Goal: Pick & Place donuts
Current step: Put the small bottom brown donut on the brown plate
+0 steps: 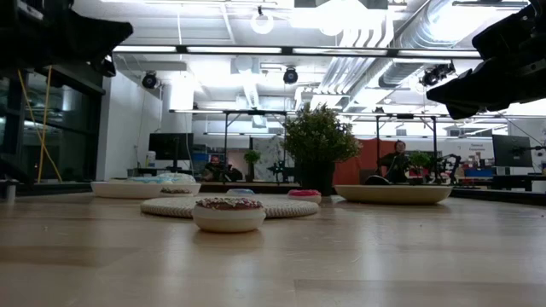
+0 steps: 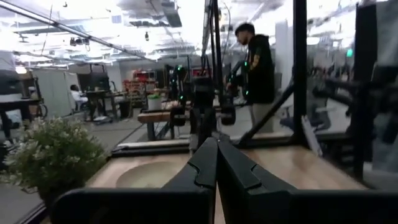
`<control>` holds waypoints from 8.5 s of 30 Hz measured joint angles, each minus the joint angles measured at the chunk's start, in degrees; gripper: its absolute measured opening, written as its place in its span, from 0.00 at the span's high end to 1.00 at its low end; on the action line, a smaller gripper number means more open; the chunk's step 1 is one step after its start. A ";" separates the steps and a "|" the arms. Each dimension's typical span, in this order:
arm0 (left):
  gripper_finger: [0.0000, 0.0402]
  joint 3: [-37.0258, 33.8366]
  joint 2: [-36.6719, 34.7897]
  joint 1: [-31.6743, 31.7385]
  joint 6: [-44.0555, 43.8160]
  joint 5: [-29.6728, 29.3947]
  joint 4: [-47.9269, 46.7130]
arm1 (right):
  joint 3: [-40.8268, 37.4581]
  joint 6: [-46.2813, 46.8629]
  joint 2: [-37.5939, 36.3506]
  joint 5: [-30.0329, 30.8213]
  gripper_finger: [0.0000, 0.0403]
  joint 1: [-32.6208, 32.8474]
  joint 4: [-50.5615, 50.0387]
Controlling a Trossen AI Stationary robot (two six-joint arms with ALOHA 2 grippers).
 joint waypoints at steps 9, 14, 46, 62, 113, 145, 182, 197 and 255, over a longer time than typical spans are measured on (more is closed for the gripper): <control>1.00 -0.12 0.02 0.00 1.65 0.40 -6.81 | 0.01 0.00 0.00 0.00 0.97 0.02 0.00; 1.00 -0.12 0.02 0.00 2.00 0.42 -10.32 | 0.01 0.00 0.00 0.00 0.97 0.02 0.01; 1.00 0.65 0.04 0.00 6.04 2.48 -12.85 | 0.00 0.00 0.00 0.01 0.97 0.02 0.00; 1.00 0.78 0.04 0.00 6.09 2.48 -12.92 | 0.00 0.00 0.00 0.02 0.97 0.02 0.00; 1.00 0.86 0.04 0.01 6.09 2.46 -12.85 | 42.61 -5.76 44.24 -13.73 0.97 2.45 -30.06; 1.00 0.86 0.04 0.01 6.09 2.46 -12.83 | 85.99 32.61 91.41 -9.97 0.96 12.94 -47.60; 1.00 0.89 0.04 0.02 6.09 2.46 -12.85 | 99.35 33.07 112.43 2.31 0.22 19.71 -45.98; 1.00 0.89 0.04 0.01 6.09 2.46 -12.85 | 98.88 21.33 114.68 6.41 0.23 22.25 -43.19; 1.00 0.89 0.04 0.00 6.09 2.46 -13.03 | 98.88 21.40 121.04 2.19 0.23 19.47 -37.42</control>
